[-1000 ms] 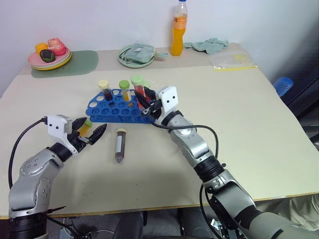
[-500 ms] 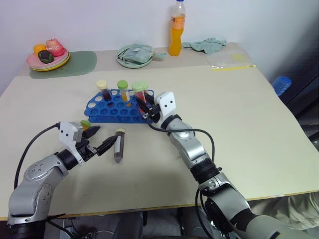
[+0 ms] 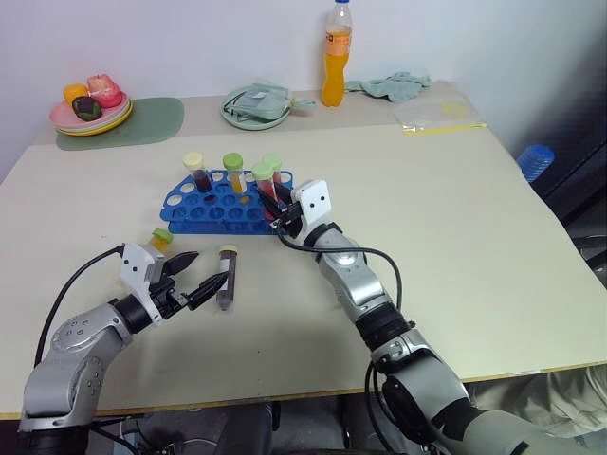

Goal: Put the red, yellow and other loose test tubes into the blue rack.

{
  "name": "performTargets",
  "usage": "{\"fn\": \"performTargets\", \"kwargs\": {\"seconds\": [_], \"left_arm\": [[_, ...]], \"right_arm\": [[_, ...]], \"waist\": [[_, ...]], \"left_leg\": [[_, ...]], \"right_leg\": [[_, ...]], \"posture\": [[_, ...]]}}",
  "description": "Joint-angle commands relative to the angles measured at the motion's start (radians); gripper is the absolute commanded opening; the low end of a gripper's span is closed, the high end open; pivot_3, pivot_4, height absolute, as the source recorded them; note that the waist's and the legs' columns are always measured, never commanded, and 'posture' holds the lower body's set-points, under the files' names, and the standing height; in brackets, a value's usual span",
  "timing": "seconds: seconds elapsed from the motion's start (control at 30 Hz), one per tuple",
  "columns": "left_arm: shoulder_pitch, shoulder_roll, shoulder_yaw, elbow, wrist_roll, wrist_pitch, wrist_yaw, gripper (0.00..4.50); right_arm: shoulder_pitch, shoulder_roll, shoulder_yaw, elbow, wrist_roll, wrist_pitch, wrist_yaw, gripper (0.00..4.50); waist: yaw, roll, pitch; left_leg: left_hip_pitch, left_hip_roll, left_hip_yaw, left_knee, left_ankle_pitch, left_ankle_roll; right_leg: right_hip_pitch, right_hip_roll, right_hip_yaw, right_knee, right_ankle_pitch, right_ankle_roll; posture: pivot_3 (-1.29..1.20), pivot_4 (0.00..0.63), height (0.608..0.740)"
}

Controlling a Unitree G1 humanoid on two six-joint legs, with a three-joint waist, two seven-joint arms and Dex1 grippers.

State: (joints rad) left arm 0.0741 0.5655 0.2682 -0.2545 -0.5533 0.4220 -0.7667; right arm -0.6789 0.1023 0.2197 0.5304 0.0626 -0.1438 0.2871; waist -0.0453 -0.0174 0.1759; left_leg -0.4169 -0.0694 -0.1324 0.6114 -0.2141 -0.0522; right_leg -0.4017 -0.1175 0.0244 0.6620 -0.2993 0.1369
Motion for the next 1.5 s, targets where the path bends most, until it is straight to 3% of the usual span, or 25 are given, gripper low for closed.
{"fn": "performTargets", "kwargs": {"seconds": [0.03,0.23,0.43,0.53,0.63,0.73,0.8,0.9,1.07,1.23,1.33,1.5], "left_arm": [[-0.007,0.001,0.004,0.007,0.005,-0.036,-0.016,4.5],[-0.033,0.013,0.04,0.016,-0.018,-0.023,0.012,4.5],[-0.129,0.075,0.16,-0.051,-0.156,0.21,0.163,4.5],[-0.24,0.173,0.194,-0.043,-0.155,0.371,0.277,4.5],[-0.318,0.33,0.107,0.007,-0.085,0.571,0.326,4.5],[-0.4,0.445,0.004,0.099,-0.058,0.675,0.268,4.5],[-0.566,0.515,-0.143,0.258,-0.036,0.82,0.196,4.5],[-0.721,0.579,-0.365,0.383,0.053,0.861,0.093,4.5],[-0.893,0.548,-0.63,0.618,0.238,0.738,-0.075,4.5],[-1.009,0.461,-0.757,0.839,0.371,0.62,-0.218,4.5],[-1.048,0.428,-0.783,0.937,0.435,0.561,-0.276,3.72],[-1.076,0.411,-0.774,1.016,0.511,0.514,-0.344,1.22]], "right_arm": [[-0.006,0.016,-0.017,-0.043,0.046,0.001,0.077,1.19],[0.007,0.011,-0.053,-0.164,0.041,-0.021,0.047,4.13],[0.048,-0.071,-0.089,-0.398,0.071,0.095,0.067,4.13],[0.088,-0.169,-0.091,-0.531,0.101,0.23,0.138,4.13],[0.129,-0.281,-0.07,-0.653,0.123,0.352,0.227,4.13],[0.187,-0.412,-0.046,-0.792,0.197,0.483,0.365,4.13],[0.257,-0.553,-0.021,-0.913,0.252,0.555,0.503,4.13],[0.302,-0.655,0.008,-0.989,0.259,0.595,0.568,4.13],[0.326,-0.67,0.018,-1.021,0.258,0.614,0.57,4.13],[0.328,-0.645,0.027,-1.026,0.251,0.622,0.542,4.13],[0.334,-0.633,0.033,-1.032,0.254,0.627,0.529,4.18],[0.339,-0.627,0.034,-1.036,0.255,0.63,0.523,4.18]], "waist": [[0.0,0.0,0.0],[0.0,0.0,0.0],[0.004,0.0,0.0],[0.005,0.0,0.0],[0.001,0.0,0.0],[-0.001,0.002,0.001],[0.004,0.002,0.002],[0.002,0.0,0.003],[0.001,0.0,0.003],[0.003,-0.003,0.005],[0.004,-0.003,0.005],[0.001,-0.003,0.005]], "left_leg": [[0.0,0.0,0.0,0.0,0.0,0.0],[0.0,0.0,0.0,0.0,0.0,0.0],[0.0,0.0,-0.001,0.001,0.0,0.0],[0.0,0.0,-0.001,0.001,0.0,0.0],[-0.001,-0.001,-0.001,0.001,0.0,0.0],[0.001,-0.001,0.001,-0.001,0.0,0.0],[0.001,0.0,0.002,-0.001,0.0,0.0],[-0.001,-0.001,0.002,0.001,0.0,0.001],[0.0,0.0,0.004,0.001,0.0,0.001],[-0.001,-0.001,0.003,0.002,0.0,0.001],[-0.002,-0.001,0.003,0.003,0.0,0.001],[-0.002,-0.001,0.002,0.003,0.0,0.001]], "right_leg": [[0.0,0.0,0.0,0.0,0.0,0.0],[-0.001,0.0,0.0,0.001,0.0,0.0],[-0.002,0.0,0.0,0.001,0.0,0.0],[-0.001,0.0,0.0,0.002,0.0,0.0],[0.0,0.0,0.0,0.002,0.0,0.0],[-0.001,0.0,0.001,0.002,0.0,0.0],[-0.001,0.001,0.0,0.003,-0.001,0.0],[0.001,0.001,-0.003,0.002,-0.001,0.0],[0.001,0.001,-0.003,0.002,-0.001,0.0],[0.001,0.001,-0.003,0.002,-0.001,0.0],[0.001,0.001,-0.004,0.002,-0.001,0.0],[0.001,0.001,-0.004,0.003,-0.001,0.001]], "posture": [[0.0,0.15,0.74],[0.0,0.15,0.74],[0.0,0.15,0.74],[0.0,0.15,0.74],[0.0,0.15,0.74],[0.0,0.15,0.74],[0.0,0.15,0.74],[0.0,0.15,0.74],[0.0,0.15,0.74],[0.0,0.15,0.74],[0.0,0.15,0.74],[0.0,0.15,0.74]]}}
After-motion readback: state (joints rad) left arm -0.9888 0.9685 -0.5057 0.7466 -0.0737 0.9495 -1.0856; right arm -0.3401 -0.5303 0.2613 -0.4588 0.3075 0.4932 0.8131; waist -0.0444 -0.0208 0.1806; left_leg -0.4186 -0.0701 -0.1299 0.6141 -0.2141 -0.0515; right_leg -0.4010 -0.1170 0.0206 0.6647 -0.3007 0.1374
